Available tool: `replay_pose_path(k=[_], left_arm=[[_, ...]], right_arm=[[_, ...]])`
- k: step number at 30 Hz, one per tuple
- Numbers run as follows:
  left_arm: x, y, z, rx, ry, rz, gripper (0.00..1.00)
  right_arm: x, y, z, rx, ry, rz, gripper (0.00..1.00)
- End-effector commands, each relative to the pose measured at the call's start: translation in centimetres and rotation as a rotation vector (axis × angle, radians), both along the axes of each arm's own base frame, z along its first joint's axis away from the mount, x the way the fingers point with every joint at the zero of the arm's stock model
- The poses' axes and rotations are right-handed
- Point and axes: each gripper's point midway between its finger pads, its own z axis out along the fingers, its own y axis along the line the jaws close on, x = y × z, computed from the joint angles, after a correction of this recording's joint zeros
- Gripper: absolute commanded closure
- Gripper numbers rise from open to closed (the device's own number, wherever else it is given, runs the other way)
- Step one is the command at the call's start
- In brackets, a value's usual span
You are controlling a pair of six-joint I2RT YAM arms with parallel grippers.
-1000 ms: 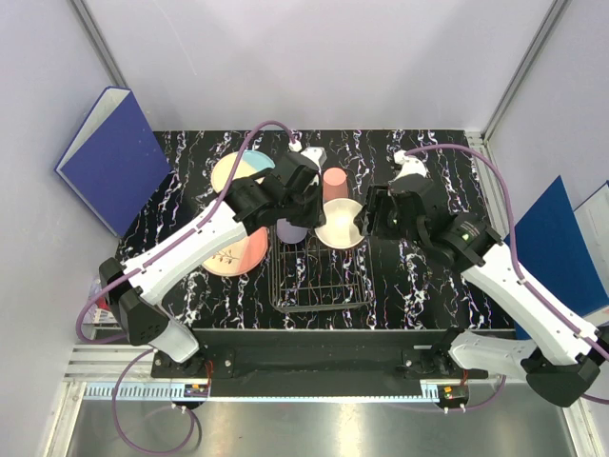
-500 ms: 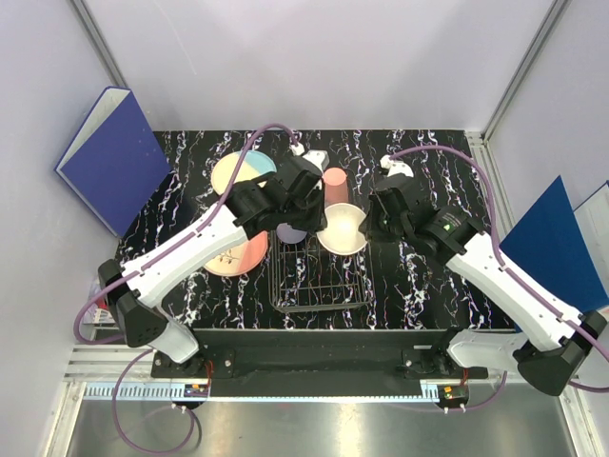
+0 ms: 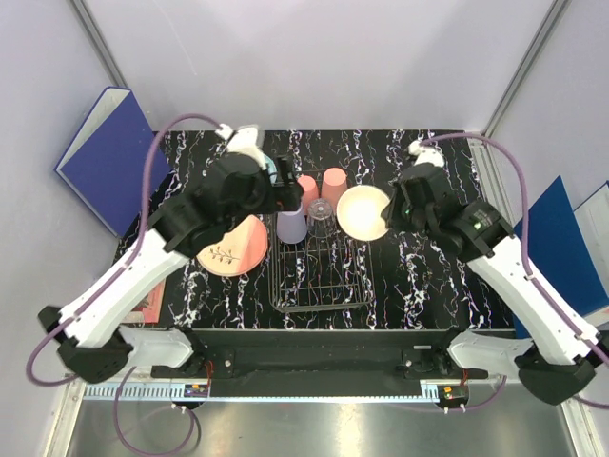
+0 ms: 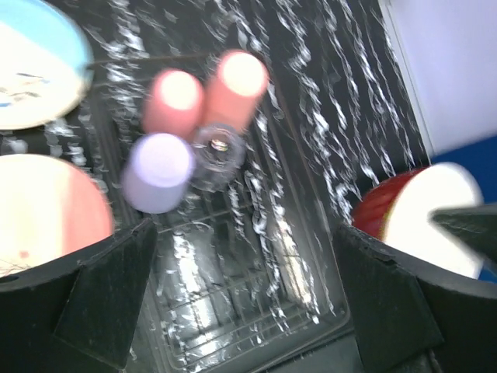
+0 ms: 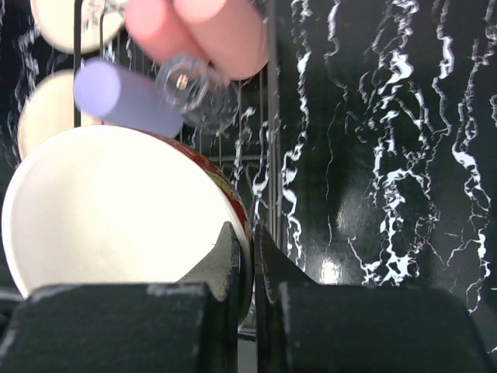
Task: Unload the mixed dishes from the dish rack
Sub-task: Place the bowl at the corner of the board.
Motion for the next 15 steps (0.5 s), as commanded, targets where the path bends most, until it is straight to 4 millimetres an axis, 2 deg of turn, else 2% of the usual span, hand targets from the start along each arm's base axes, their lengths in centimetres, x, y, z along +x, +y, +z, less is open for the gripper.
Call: replay_pose_path(k=[1,2,3,4,5,6,7,8,9,10,11,13,14,15], left_arm=[[0.1,3.9,0.6,-0.014,-0.075,0.148,0.01],[-0.4,4.8,1.1,-0.021,-0.093,0.151,0.01],[-0.8,5.2,0.3,-0.007,-0.086,0.152,0.01],[-1.1,5.6,0.2,-0.008,-0.089,0.153,0.01],[-1.7,6.1,0.0,-0.018,-0.095,0.151,0.01],[-1.9,6.3,0.0,-0.028,-0.1,0.145,0.01],[-2.7,6.4,0.5,-0.056,-0.115,0.115,0.01],[-3.0,6.3,-0.5,-0.047,-0.109,0.096,0.01],[-3.3,6.3,-0.6,-0.059,-0.113,0.081,0.01],[-4.2,6.6,-0.2,-0.092,-0.123,0.061,0.01],[-4.5,6.6,-1.6,-0.084,-0.1,0.056,0.01],[-5.6,7.4,-1.7,-0.114,-0.113,0.048,0.01],[-5.8,7.7,-3.0,-0.1,-0.099,0.051,0.01],[-6.0,8.2,-3.4,-0.099,-0.1,0.059,0.01]], right_arm=[[5.2,-4.3,4.2,0.132,-0.079,-0.196,1.0],[6.5,-5.1,3.7,0.134,-0.057,-0.23,1.0],[8.0,-7.4,4.6,0.158,-0.072,-0.305,1.0],[8.8,-8.1,4.6,0.158,-0.065,-0.341,1.0],[10.7,-8.8,3.5,0.159,-0.028,-0.402,1.0],[12.0,-10.6,4.4,0.199,-0.041,-0.463,1.0],[13.4,-11.6,4.5,0.246,-0.044,-0.498,1.0],[15.3,-11.6,3.7,0.332,0.001,-0.519,1.0],[17.0,-12.5,4.0,0.383,-0.024,-0.543,1.0],[18.2,-15.2,3.8,0.409,-0.041,-0.61,1.0],[20.0,-16.3,2.9,0.407,-0.038,-0.657,1.0],[21.9,-19.2,2.1,0.359,-0.057,-0.728,1.0],[23.4,-20.9,0.6,0.299,-0.045,-0.766,1.0],[23.9,-22.1,-0.3,0.269,-0.035,-0.791,1.0]])
